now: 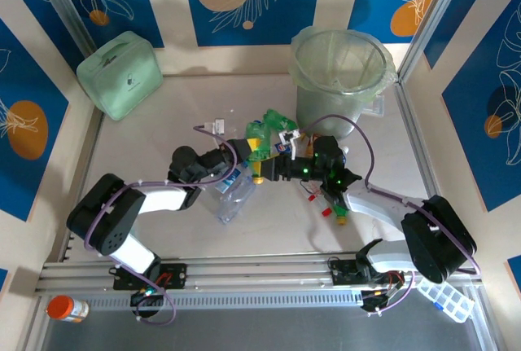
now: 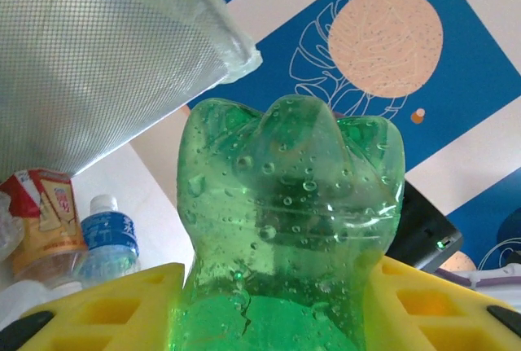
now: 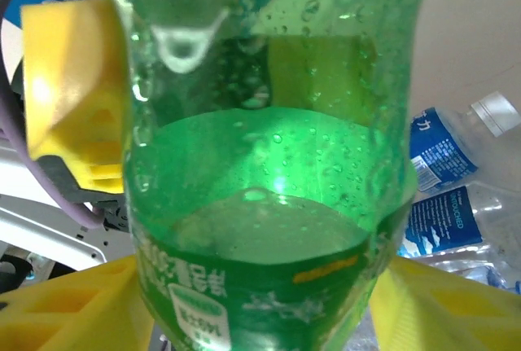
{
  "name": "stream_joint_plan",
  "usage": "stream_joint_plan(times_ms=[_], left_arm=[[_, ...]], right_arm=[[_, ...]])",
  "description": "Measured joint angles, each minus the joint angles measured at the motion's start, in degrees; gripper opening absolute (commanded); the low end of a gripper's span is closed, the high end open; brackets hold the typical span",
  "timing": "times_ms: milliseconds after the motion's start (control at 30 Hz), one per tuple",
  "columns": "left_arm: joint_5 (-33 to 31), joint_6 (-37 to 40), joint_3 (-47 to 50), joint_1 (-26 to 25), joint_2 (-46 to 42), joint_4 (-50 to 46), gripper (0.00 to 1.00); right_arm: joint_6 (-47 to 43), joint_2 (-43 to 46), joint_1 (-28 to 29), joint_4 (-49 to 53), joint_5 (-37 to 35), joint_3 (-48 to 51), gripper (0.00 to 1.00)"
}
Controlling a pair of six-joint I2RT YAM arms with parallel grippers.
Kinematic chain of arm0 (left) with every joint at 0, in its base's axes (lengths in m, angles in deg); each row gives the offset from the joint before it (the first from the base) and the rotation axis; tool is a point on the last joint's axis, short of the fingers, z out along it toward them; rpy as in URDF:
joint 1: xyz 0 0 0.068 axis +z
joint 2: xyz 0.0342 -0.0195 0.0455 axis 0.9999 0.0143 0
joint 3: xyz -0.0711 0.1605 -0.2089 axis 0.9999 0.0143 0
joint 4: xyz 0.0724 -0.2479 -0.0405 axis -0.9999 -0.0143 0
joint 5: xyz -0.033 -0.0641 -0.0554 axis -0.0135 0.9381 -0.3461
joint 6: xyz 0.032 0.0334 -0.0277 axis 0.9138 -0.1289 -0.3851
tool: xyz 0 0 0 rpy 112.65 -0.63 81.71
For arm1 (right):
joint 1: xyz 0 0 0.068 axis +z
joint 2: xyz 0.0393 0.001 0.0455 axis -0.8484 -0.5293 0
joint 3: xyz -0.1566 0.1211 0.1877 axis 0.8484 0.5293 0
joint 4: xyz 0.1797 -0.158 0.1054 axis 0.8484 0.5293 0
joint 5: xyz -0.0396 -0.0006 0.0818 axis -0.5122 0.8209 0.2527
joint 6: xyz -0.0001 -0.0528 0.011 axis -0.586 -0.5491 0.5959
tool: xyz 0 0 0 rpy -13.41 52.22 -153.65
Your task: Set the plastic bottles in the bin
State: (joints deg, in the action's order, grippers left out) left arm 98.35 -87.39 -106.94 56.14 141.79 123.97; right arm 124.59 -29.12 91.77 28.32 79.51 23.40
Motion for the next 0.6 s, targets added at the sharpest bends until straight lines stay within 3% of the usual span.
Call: stream_joint_plan(times_ms=[167, 300, 367, 467, 600], left_arm=[[0.04, -0.2, -0.35, -0.55, 0.92, 0.42, 0.45], [-0.04, 0.04, -0.35, -1.07, 1.03, 0.55, 0.45], [0.0, 0.2, -0.35, -1.66, 1.11, 0.59, 0.45], [0.04, 0.24, -0.35, -2.51, 1.44, 0.66, 0.45], [0.04, 0.26, -0.35, -2.62, 1.62, 1.01, 0.45]], right_arm=[[0.22, 0.92, -0.17, -0.26, -0.83, 1.2, 0.58], [-0.04, 1.51, -0.22, 0.22, -1.16, 1.51, 0.72], [-0.31, 1.53, -0.02, 0.17, -1.18, 1.49, 0.72], [-0.31, 1.51, 0.28, 0.31, -1.18, 1.49, 0.68], [-0.55, 1.53, 0.26, 0.66, -1.38, 1.49, 0.54]])
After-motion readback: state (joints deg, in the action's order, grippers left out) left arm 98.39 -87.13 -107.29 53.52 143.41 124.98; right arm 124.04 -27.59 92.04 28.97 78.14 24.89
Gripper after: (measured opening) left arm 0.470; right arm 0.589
